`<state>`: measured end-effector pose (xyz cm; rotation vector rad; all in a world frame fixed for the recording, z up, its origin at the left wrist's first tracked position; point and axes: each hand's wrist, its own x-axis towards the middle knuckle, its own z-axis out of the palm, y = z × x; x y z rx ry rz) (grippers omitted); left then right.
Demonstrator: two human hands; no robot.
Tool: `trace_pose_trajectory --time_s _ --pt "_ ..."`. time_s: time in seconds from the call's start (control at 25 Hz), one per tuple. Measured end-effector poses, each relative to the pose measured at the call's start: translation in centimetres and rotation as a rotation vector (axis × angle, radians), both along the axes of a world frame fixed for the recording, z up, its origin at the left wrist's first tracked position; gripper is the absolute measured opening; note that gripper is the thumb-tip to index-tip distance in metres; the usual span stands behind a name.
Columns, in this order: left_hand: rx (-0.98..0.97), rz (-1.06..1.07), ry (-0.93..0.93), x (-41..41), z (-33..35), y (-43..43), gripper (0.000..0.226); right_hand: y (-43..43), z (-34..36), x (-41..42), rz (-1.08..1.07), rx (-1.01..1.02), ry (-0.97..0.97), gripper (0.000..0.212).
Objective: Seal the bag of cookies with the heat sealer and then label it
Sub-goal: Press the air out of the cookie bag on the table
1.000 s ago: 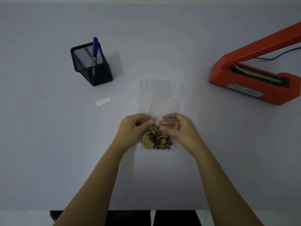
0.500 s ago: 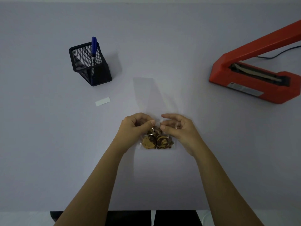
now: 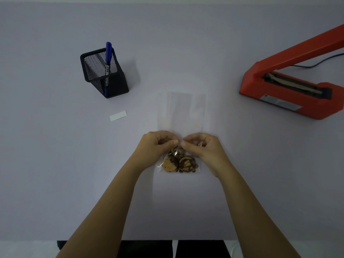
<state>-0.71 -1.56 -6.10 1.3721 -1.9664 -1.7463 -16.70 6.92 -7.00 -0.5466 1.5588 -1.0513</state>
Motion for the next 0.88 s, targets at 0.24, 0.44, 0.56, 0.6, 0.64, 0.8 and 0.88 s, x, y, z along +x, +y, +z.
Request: trace_pose_trajectory --time_s 0.24,0.44,0.56,0.6,0.64,0.8,0.88 --pt "-0.028 0.011 0.011 0.4 0.2 -0.1 0.008 0.3 0.2 -0.9 0.03 0.035 -0.071 0.012" --pt "-0.022 0.039 -0.005 1.3 0.0 -0.3 0.011 1.1 0.1 -1.3 0.027 0.047 -0.083 0.014" --pt "-0.024 0.076 -0.025 1.7 -0.2 -0.6 0.011 1.2 0.2 -1.1 0.003 0.014 -0.047 0.017" --pt "-0.035 0.092 -0.021 1.7 -0.1 -0.6 0.009 1.1 0.1 -0.9 -0.003 -0.006 -0.008 0.018" --pt "-0.047 0.113 -0.013 1.6 -0.1 -0.4 0.006 1.0 0.1 -0.7 -0.01 -0.026 0.046 0.019" --pt "-0.074 0.184 0.005 0.9 0.1 0.7 0.006 0.8 0.4 -0.5 -0.058 -0.064 0.139 0.017" --pt "-0.035 0.249 0.059 0.6 0.3 1.0 0.018 0.9 0.5 -0.5 -0.065 -0.062 0.113 0.019"
